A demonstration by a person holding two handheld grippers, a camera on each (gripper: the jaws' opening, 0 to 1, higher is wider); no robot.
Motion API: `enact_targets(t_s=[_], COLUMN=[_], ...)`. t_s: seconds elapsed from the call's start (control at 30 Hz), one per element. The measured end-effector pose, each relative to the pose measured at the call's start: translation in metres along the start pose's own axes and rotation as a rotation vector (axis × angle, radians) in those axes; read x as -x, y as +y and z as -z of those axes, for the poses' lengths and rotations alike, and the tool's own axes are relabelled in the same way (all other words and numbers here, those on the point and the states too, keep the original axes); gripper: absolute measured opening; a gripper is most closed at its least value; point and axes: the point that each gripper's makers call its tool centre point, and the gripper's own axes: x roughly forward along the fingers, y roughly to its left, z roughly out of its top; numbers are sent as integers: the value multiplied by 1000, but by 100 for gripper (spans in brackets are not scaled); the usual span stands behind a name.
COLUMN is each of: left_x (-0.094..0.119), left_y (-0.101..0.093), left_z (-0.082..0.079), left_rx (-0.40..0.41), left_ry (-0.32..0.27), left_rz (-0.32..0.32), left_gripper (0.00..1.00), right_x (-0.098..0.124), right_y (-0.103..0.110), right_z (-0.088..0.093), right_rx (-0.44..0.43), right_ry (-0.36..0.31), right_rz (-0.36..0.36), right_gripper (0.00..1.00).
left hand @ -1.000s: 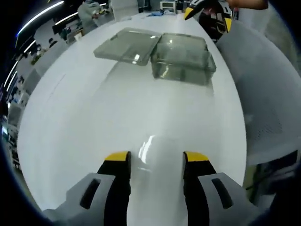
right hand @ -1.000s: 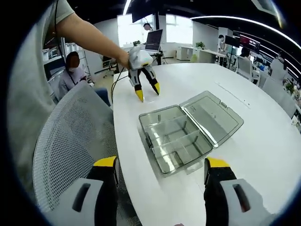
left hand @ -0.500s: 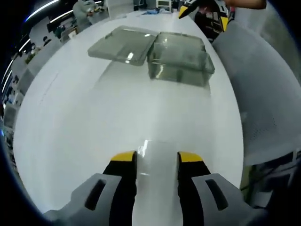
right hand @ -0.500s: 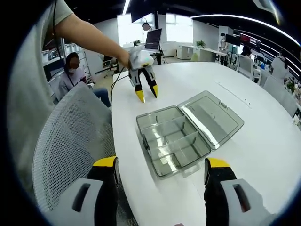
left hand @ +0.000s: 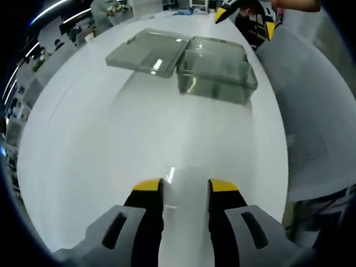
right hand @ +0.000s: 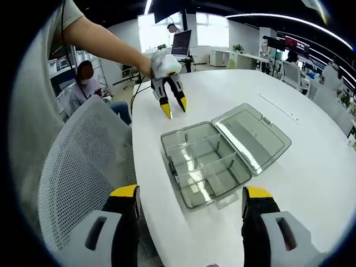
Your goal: Insert the divider into the dual guide fixture by aligning both edges with the guide slots and pushing it downward to the bottom, including one-sided entry, uneven engagement, binding, and posture correction.
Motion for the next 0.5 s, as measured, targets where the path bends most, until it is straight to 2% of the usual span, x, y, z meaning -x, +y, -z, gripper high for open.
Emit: enact_targets(t_s=[0.17, 0.27, 0.5], left_x=[1, 3, 11], left_y=[-6, -8, -11], left_z=[-1, -3, -15], left_rx=[28, 7, 12], left_ry=[16, 22, 0], left_rz=[13, -1, -14], left_gripper=[28, 27, 27], right_x=[0, 0, -1], right_y=[0, 0, 0], right_z=[1, 1, 1], right_rx=[-8, -7, -17], right_ry=[4, 3, 15], right_rz=[-1, -1, -7], right_gripper=[73, 72, 71])
